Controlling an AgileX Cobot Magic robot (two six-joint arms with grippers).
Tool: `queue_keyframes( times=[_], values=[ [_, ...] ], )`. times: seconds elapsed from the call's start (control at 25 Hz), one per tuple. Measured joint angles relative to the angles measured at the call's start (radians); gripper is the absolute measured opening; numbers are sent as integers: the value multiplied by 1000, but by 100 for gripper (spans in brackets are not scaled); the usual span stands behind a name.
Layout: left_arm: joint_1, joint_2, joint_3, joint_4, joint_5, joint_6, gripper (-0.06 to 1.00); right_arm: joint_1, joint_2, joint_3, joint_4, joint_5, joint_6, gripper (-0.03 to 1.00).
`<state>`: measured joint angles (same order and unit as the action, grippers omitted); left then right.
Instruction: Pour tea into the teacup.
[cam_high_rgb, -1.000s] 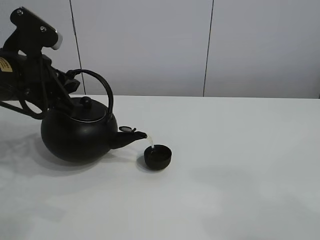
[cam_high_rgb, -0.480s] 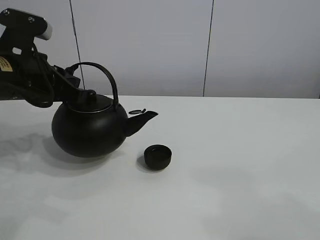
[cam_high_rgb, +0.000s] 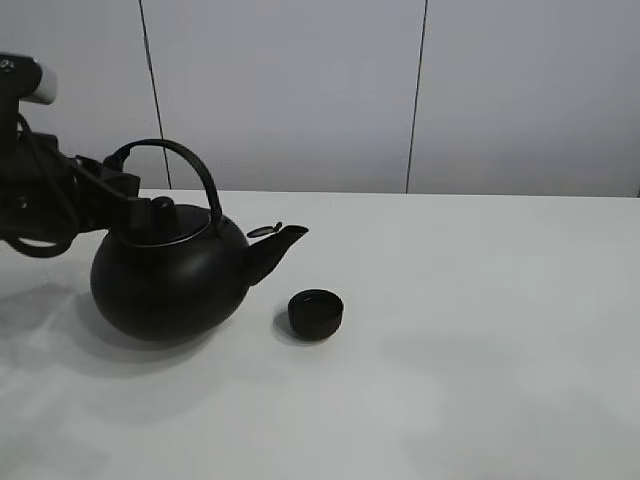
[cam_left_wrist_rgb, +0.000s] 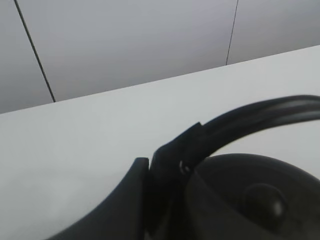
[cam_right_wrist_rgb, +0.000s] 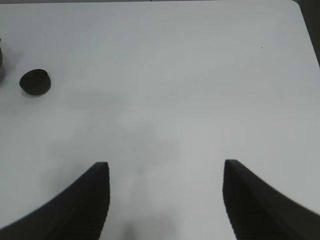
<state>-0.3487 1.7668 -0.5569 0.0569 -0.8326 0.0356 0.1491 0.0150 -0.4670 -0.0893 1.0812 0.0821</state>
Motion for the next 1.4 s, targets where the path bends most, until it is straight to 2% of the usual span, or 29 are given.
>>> queue_keyframes(
  times=[0.32,0.76,1.08,1.4],
  values=[
    [66,0,81,7,-88,6,11,0,0,0,0,0,0,45],
    [164,0,89,110,-102,17,11,0,0,0,0,0,0,45],
    [177,44,89,131,-159,31,11,0,0,0,0,0,0,45],
    [179,59,89,150,-168,50,11,0,0,0,0,0,0,45]
  ],
)
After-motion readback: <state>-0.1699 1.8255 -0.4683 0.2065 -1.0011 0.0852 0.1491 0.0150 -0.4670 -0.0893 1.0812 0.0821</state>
